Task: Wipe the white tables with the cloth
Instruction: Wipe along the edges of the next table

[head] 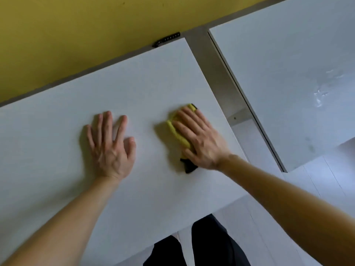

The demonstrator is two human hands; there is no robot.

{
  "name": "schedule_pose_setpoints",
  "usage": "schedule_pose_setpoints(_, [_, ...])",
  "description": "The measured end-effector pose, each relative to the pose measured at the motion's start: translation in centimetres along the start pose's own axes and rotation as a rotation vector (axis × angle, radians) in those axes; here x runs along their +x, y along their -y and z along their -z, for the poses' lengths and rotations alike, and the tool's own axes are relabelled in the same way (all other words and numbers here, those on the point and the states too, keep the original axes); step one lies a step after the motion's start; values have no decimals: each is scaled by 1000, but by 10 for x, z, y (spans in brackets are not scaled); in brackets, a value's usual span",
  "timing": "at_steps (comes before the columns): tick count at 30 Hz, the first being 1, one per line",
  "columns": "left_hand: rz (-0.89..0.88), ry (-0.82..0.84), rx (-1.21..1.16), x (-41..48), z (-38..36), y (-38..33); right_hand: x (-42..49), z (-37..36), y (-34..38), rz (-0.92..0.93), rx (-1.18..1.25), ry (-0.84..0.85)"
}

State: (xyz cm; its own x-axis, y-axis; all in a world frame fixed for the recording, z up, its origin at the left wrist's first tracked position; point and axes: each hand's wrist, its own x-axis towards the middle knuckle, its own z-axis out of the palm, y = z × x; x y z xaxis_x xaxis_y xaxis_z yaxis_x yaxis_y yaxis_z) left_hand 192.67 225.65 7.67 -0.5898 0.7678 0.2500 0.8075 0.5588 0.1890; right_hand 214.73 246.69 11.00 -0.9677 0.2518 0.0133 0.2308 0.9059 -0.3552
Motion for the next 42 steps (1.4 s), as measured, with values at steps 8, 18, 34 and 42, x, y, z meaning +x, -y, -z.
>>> schedule_pose_setpoints(8, [9, 141, 70, 2, 17, -4, 75, 21, -49, -230, -92, 1])
schedule_pose_setpoints(18, [83, 845, 94, -45, 119, 31, -41, -38, 89, 553, -126, 294])
schedule_pose_setpoints(34, [280, 842, 215, -88, 129, 62, 28, -55, 110, 543, -113, 303])
schedule_pose_setpoints(42, [305, 843, 189, -87, 130, 59, 131, -21, 26, -235, -59, -96])
